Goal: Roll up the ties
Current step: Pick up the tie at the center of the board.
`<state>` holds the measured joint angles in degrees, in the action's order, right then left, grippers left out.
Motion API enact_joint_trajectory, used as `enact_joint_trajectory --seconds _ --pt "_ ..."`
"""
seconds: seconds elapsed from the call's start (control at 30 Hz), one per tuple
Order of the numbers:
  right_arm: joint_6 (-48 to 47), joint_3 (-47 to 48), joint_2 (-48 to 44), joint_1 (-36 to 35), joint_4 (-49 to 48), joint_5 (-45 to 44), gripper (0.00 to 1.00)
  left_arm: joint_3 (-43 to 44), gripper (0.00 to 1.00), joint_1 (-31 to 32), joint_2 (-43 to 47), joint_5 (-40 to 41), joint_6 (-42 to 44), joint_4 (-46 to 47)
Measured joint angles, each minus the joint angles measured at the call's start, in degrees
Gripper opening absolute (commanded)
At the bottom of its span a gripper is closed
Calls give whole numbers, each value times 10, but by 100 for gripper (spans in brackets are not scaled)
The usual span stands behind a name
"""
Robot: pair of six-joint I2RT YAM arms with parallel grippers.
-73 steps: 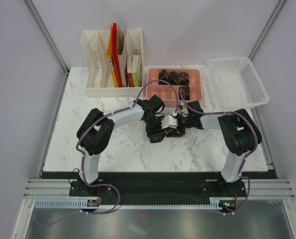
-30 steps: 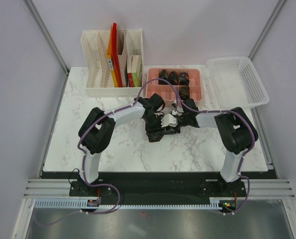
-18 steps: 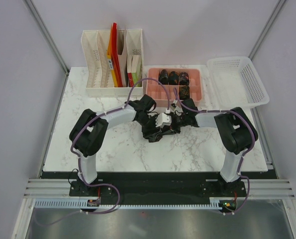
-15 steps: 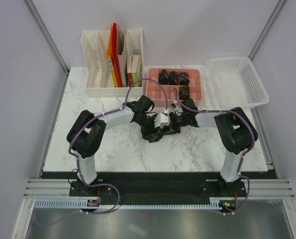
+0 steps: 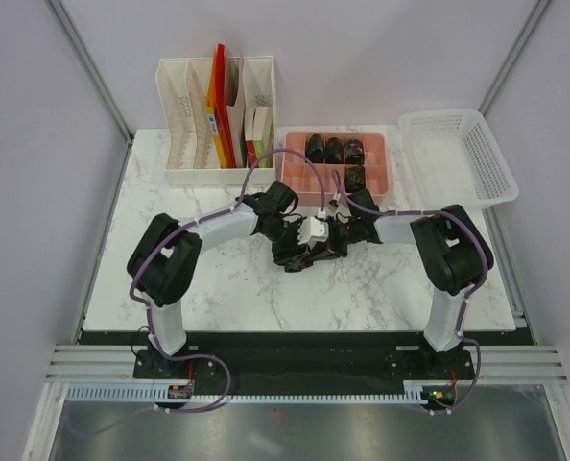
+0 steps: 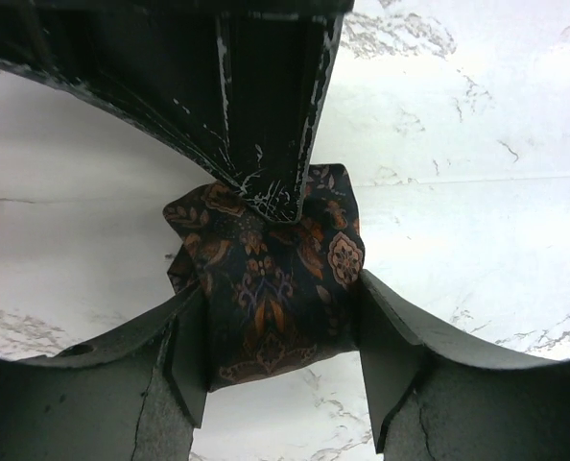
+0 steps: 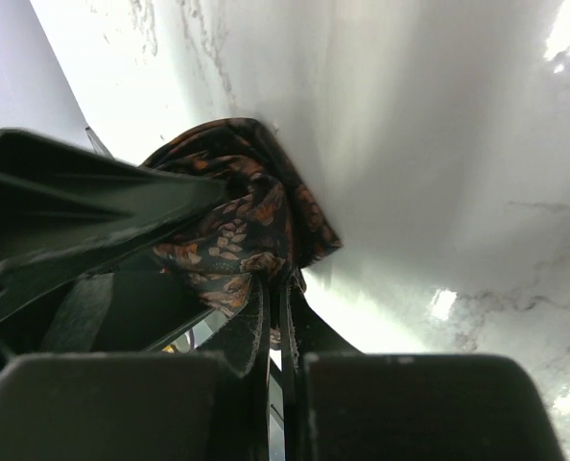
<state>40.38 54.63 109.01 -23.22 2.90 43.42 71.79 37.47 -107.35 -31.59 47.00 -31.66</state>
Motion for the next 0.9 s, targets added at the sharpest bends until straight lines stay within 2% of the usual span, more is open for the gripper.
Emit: enact_joint_trajectory --seconds 0.5,0.9 --pt "-2 4 5 0 11 -10 0 23 70 1 -3 -3 -3 -26" --pt "-8 11 8 1 32 -23 0 39 71 1 -3 -1 -20 -37"
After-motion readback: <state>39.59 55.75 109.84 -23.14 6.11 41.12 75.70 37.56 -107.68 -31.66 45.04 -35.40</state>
